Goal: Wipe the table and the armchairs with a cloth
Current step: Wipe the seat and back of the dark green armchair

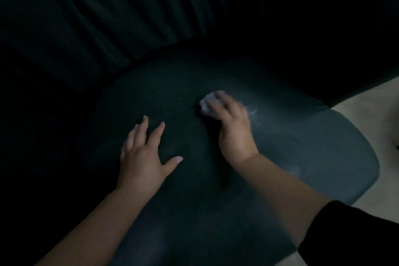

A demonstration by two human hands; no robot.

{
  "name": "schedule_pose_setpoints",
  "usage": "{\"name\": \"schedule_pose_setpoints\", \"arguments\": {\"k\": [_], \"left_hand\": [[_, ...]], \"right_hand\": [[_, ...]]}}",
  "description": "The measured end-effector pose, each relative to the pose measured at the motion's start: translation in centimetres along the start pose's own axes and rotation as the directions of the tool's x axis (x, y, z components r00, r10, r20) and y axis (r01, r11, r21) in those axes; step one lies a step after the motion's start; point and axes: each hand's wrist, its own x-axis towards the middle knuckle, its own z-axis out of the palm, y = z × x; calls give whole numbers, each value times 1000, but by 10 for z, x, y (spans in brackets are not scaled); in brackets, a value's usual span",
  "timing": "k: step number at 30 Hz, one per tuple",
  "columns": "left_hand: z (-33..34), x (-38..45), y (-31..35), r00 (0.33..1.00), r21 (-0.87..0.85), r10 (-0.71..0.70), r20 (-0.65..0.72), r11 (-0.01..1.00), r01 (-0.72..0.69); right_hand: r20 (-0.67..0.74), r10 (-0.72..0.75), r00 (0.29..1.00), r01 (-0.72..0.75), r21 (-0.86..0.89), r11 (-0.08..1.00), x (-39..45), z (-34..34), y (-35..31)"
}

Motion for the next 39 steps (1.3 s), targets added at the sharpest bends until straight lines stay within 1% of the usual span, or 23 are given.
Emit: {"name": "schedule_pose_setpoints", "arguments": {"k": [2,4,5,6,8,9,11,13,15,16,18,19,23,25,27,29,31,32,33,35,37,38,39], "left_hand": [[-1,0,-7,1000,-26,-3,-22,1000,2],[-2,1,-13,999,-42,-17,-27,999,16],[-1,1,-16,999,-45,-26,-29,999,24],[-2,1,-19,999,-48,-32,-29,998,31],[-2,2,-22,999,-57,-37,-36,998,35],[-2,2,-22,999,-57,-37,-39,998,35],[-3,4,-23,998,-54,-41,-41,998,38],[-5,7,-24,998,-63,-44,-43,997,42],[-8,9,-26,997,-84,-52,-50,995,47],[-10,10,-27,997,-94,-54,-54,994,49],[-10,11,-30,997,-107,-59,-53,993,53],[-10,11,-31,997,-112,-64,-51,992,58],[-5,10,-32,996,-110,-69,-49,992,63],[-4,10,-31,996,-113,-71,-50,991,65],[-4,11,-30,996,-115,-74,-48,991,69],[-4,11,-32,996,-120,-75,-46,990,69],[-4,10,-34,997,-126,-71,-43,990,65],[-3,10,-34,997,-129,-69,-42,990,63],[-3,10,-34,997,-131,-67,-40,989,62],[-2,10,-34,997,-127,-67,-30,990,62],[-2,10,-34,998,-127,-66,-24,990,62],[-2,10,-34,998,-131,-64,-25,990,60],[-2,10,-34,998,-135,-63,-25,989,59]], "right_hand": [[-103,102,990,-102,-1,995,28,-10,14],[-79,232,969,-233,-2,972,56,-13,19],[-42,260,965,-261,-26,965,65,-8,16],[-5,240,971,-240,-53,969,70,0,10],[83,86,993,-79,-77,994,70,22,-14],[142,1,990,8,-66,998,66,34,-27],[243,-115,963,126,-30,992,52,54,-47],[238,-168,957,167,25,986,43,61,-54],[164,-172,971,166,48,985,47,55,-49],[105,-147,983,143,46,989,52,49,-43],[-17,-38,999,39,41,998,68,37,-26],[-39,1,999,1,39,999,76,32,-18],[33,44,998,-43,-20,999,82,39,-21],[71,-22,997,25,-49,998,76,50,-37],[105,-93,990,97,-29,995,74,52,-43],[62,-101,993,103,-34,994,82,40,-32],[-93,9,996,-15,-59,998,97,22,-8],[-148,83,985,-92,-61,994,104,14,4],[-163,135,977,-146,-57,988,109,8,11],[-91,115,989,-125,-113,986,113,9,14],[24,17,1000,-12,-171,985,110,24,6],[54,-37,998,46,-172,984,107,31,1],[50,-40,998,45,-91,995,107,33,-3]]}}
